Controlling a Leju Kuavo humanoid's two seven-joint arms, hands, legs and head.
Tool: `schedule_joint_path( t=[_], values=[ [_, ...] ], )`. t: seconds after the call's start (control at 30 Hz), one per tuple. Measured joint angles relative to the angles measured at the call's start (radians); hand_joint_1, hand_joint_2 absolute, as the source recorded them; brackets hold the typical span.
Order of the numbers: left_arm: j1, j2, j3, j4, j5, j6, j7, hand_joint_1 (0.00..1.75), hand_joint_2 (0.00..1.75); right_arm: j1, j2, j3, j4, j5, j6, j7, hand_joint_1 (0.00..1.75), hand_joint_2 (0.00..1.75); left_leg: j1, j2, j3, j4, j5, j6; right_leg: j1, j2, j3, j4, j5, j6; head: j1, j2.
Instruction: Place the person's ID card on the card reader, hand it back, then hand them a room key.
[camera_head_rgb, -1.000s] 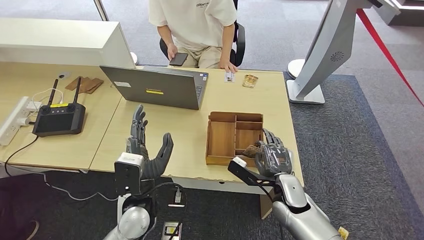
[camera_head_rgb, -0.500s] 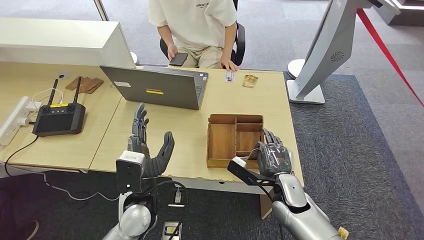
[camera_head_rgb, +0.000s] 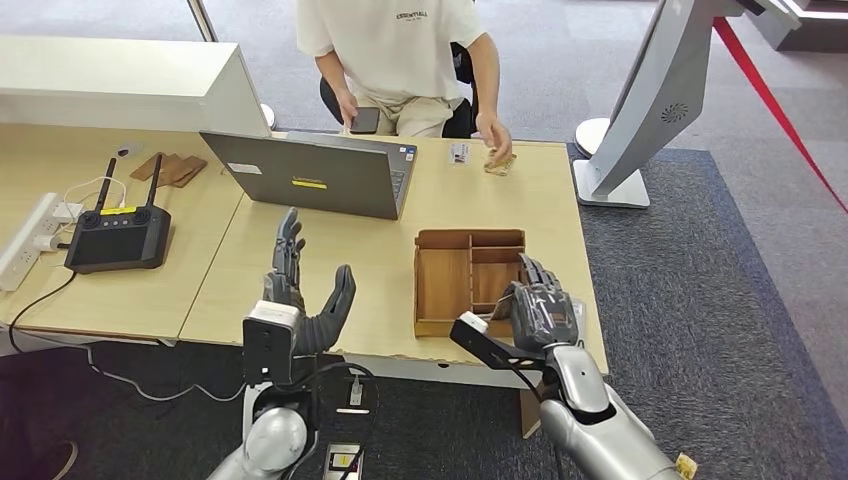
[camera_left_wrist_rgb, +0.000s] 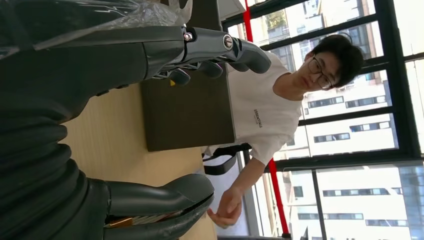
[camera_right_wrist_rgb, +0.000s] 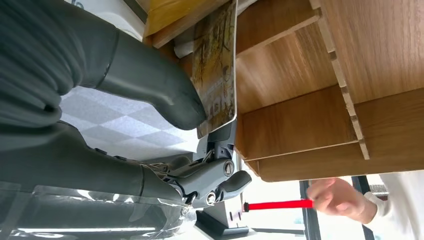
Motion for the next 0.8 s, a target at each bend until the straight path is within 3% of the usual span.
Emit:
schedule_joint_path(
  t=[0.53, 0.8],
  values=[
    [0.003, 0.000, -0.001, 0.008, -0.019, 0.000, 0.003, 0.00, 1.75, -0.027, 0.007, -0.008, -0.053, -0.005, -0.118, -0.029, 1.75, 1.75, 0.000, 0.000, 0.000, 0.000, 0.000, 0.000, 0.000, 0.000, 0.000, 0.000, 0.000, 0.000, 0.000, 0.000],
    [0.001, -0.008, -0.002, 0.016, -0.013, 0.000, -0.012, 0.00, 1.75, -0.103, 0.001, -0.028, -0.154, 0.021, -0.114, 0.004, 1.75, 1.75, 0.000, 0.000, 0.000, 0.000, 0.000, 0.000, 0.000, 0.000, 0.000, 0.000, 0.000, 0.000, 0.000, 0.000]
  ],
)
